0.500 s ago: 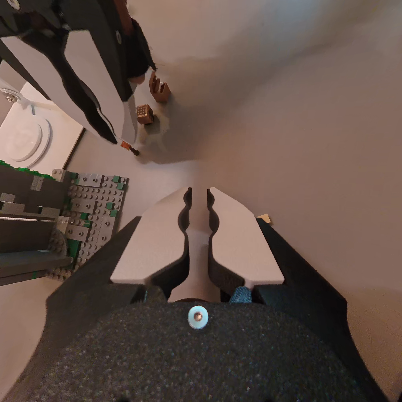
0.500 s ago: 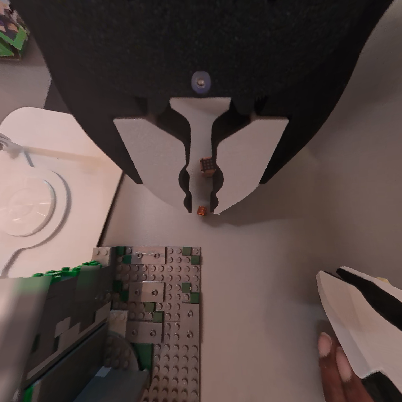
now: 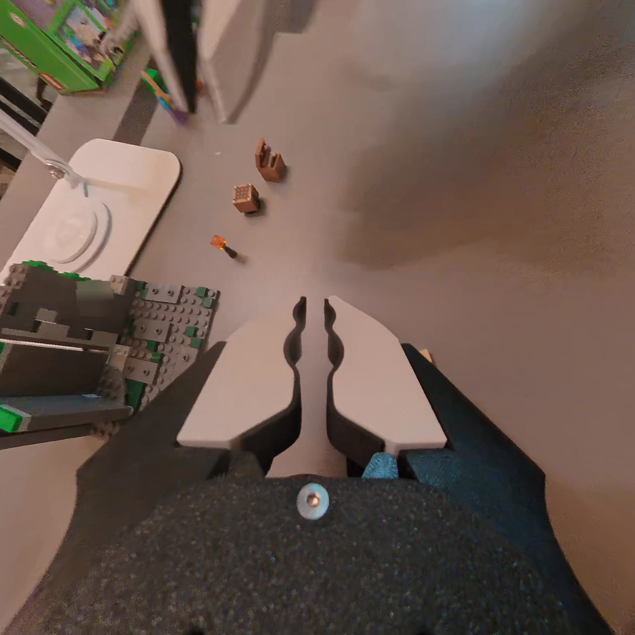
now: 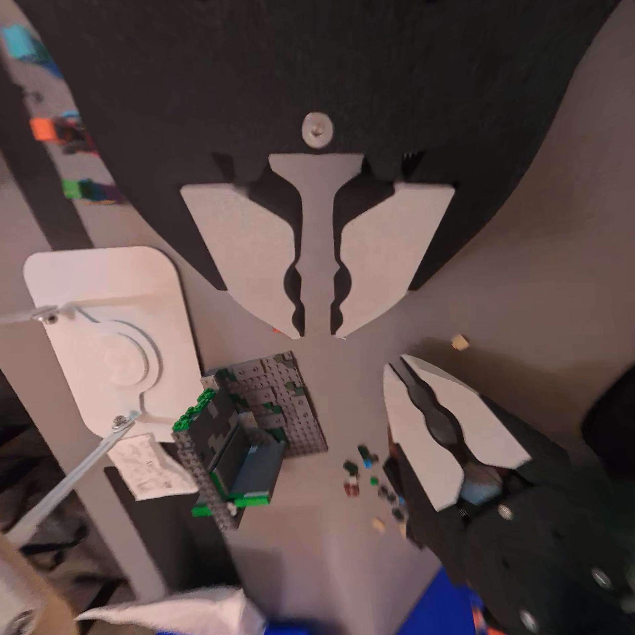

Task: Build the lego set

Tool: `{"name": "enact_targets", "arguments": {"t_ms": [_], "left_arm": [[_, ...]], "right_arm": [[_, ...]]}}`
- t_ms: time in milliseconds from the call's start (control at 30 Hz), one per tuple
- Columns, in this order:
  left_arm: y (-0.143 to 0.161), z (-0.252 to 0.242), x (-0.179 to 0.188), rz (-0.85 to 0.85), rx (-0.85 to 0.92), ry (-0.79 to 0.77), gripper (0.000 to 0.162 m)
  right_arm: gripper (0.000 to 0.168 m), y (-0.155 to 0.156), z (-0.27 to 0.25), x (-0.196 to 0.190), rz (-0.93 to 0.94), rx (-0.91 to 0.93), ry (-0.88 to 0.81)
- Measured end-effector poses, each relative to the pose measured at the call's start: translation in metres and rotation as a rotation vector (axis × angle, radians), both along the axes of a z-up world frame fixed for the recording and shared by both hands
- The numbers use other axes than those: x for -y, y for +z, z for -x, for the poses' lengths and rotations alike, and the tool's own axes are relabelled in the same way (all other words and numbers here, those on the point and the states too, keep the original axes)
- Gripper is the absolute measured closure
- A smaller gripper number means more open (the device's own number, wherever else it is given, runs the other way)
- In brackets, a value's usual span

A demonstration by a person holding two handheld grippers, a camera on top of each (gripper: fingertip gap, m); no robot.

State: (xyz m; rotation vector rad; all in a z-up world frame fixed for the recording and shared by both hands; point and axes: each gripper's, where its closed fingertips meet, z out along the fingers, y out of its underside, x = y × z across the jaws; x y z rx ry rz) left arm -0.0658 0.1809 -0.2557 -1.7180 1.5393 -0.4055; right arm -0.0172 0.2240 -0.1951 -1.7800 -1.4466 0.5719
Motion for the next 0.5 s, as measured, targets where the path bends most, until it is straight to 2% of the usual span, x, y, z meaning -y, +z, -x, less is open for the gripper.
{"name": "enact_targets", "arguments": {"t_ms": [33, 233, 500], "left_arm": [[0.003, -0.001, -0.002, -0.011, 0.022, 0.011, 0.154], [0.039, -0.007, -0.016, -0.104, 0.222, 0.101, 0.162], [0.09, 0.014, -0.033, -0.146, 0.616, 0.353, 0.162]], "right_arm": [[0.154, 0.004, -0.002, 0.007, -0.005, -0.074, -0.05], [0.16, 0.012, -0.023, 0.033, -0.063, -0.339, -0.311], [0.168, 0.01, -0.051, 0.018, -0.145, -0.479, -0.494]]}}
